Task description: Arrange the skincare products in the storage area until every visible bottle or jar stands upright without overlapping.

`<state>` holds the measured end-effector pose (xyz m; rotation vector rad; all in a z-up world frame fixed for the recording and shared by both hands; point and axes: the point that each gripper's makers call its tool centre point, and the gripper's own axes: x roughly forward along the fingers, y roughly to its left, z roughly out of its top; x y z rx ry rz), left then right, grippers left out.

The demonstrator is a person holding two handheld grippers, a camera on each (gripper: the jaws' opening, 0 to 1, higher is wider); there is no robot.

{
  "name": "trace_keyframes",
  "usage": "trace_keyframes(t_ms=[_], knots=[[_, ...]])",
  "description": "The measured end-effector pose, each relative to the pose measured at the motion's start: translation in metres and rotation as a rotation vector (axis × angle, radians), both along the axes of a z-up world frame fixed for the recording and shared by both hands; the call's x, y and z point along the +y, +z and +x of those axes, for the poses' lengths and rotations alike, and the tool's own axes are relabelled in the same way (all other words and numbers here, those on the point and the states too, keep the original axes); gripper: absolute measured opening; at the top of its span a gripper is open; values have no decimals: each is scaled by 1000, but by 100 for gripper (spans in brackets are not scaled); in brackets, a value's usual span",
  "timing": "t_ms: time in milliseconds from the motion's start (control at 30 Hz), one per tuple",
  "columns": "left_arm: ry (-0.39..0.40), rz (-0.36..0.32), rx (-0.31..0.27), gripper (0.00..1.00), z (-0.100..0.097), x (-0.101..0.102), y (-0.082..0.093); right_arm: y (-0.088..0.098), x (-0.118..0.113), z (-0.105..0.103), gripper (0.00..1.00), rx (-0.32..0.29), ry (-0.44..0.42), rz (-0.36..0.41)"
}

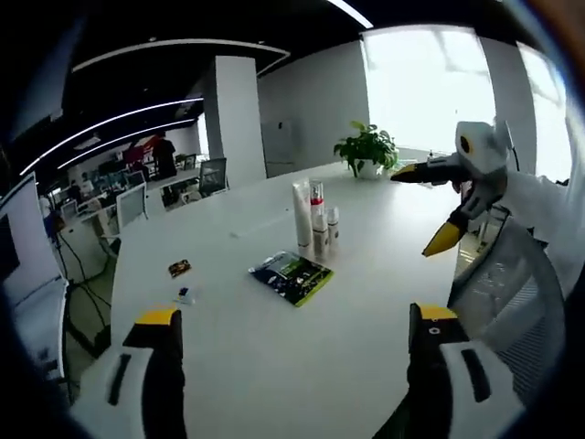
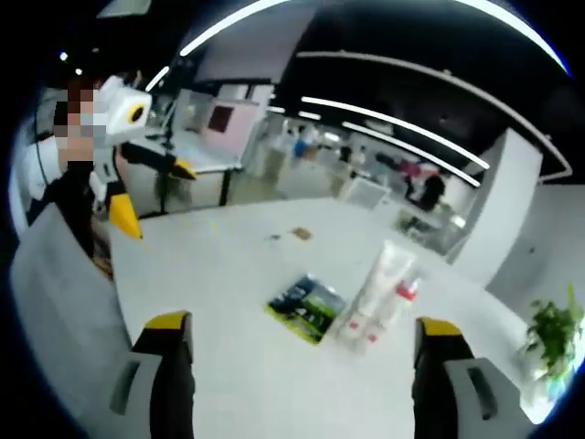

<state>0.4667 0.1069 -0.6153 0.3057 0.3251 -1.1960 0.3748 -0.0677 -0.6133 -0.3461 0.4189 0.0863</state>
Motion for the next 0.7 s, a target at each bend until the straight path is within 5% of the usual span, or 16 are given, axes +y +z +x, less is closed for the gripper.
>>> trace_keyframes(t_ms=[400, 700], knots=[[50, -4, 28, 99, -8, 10, -7, -4, 1, -3, 99, 5, 19, 17], [76, -16, 29, 99, -16, -2, -5, -9, 3, 5, 99, 11, 56, 46]])
